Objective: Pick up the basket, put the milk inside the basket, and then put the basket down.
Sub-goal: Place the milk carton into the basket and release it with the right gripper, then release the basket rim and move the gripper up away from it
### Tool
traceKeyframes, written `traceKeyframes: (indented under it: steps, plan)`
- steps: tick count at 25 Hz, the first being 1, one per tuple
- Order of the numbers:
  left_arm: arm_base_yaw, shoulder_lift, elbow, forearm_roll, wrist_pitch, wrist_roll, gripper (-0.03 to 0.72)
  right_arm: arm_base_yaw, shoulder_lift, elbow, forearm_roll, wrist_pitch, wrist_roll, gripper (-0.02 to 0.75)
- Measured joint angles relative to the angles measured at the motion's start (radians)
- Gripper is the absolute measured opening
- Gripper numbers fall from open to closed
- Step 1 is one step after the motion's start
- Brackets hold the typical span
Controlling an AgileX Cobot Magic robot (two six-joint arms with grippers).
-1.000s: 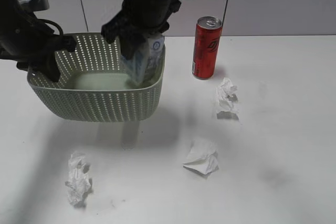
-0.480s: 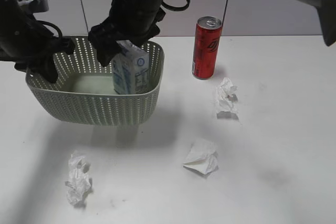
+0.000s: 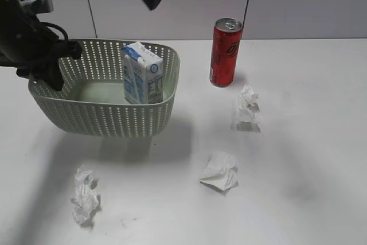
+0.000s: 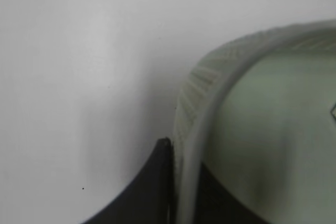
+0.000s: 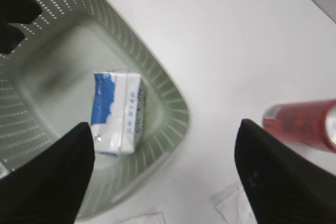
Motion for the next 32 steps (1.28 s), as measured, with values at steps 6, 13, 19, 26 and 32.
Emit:
traceKeyframes:
  steps: [6, 13, 19, 26, 32]
  plan:
    - [0.0, 0.0, 0.0, 0.0, 0.003, 0.0, -0.015, -0.143, -0.226, 0.271, -0.018, 0.014, 0.017, 0.622]
    - [0.0, 0.0, 0.0, -0.016, 0.005, 0.0, -0.015, -0.237, -0.571, 0.823, -0.025, 0.007, 0.041, 0.599]
    - [0.0, 0.0, 0.0, -0.025, 0.005, 0.0, -0.015, -0.237, -0.942, 1.212, -0.018, -0.081, 0.042, 0.593]
    - [0.0, 0.0, 0.0, -0.037, 0.006, 0.0, -0.015, -0.237, -1.341, 1.457, -0.016, -0.099, 0.042, 0.593]
    - [0.0, 0.0, 0.0, -0.039, 0.009, 0.0, -0.015, -0.237, -1.587, 1.592, -0.025, -0.142, 0.044, 0.592]
